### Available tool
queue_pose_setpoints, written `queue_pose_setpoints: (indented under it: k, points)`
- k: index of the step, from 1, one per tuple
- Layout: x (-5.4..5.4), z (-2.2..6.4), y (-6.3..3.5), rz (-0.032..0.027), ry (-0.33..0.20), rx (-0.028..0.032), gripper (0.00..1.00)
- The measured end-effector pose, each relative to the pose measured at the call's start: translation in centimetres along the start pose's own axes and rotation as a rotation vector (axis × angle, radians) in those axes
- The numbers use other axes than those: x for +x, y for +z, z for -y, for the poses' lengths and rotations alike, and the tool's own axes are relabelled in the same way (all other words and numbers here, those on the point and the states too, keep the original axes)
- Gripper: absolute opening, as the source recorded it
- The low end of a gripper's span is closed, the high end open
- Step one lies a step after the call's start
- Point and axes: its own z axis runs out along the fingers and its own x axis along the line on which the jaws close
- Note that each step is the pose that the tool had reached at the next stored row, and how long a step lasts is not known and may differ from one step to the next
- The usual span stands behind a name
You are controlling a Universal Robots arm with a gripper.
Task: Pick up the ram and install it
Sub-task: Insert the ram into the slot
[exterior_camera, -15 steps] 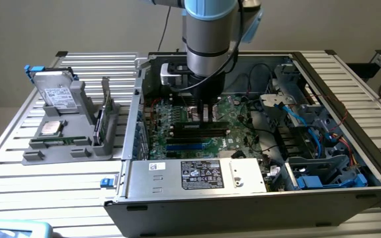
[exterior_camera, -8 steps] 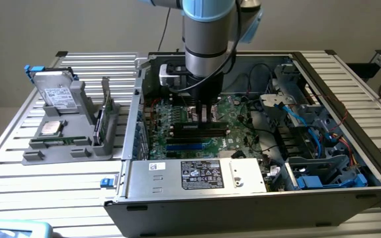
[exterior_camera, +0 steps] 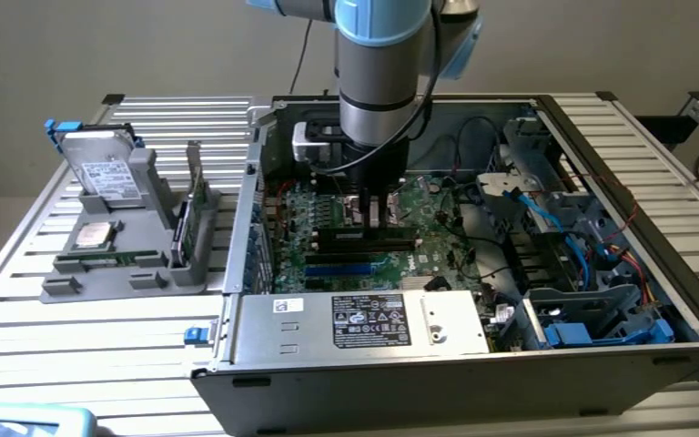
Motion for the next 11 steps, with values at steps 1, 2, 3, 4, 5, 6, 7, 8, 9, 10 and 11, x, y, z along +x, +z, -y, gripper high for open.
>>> queue_pose_setpoints:
  k: [1, 2, 3, 4, 5, 6, 7, 8, 9, 10, 11]
  points:
    - [0.00, -0.01, 0.02, 0.0001, 0.000, 0.0001, 0.15]
    - [0.00, -0.04, 0.04, -0.0001, 0.000, 0.0002, 0.15]
    - [0.00, -0.05, 0.08, 0.0000, 0.000, 0.0003, 0.15]
    - [0.00, -0.06, 0.12, 0.0000, 0.000, 0.0003, 0.15]
    - [0.00, -0.07, 0.17, -0.0002, 0.000, 0.0003, 0.15]
    - [0.01, -0.07, 0.23, -0.0003, 0.000, 0.0002, 0.15]
    - [0.01, -0.07, 0.30, -0.0004, 0.000, 0.0002, 0.15]
    - [0.00, -0.08, 0.35, -0.0003, 0.000, 0.0002, 0.15]
    - [0.00, -0.09, 0.36, -0.0007, 0.000, 0.0001, 0.15]
    - [-0.01, -0.09, 0.39, -0.0007, 0.000, 0.0001, 0.15]
    - [-0.01, -0.09, 0.40, -0.0007, 0.000, 0.0001, 0.15]
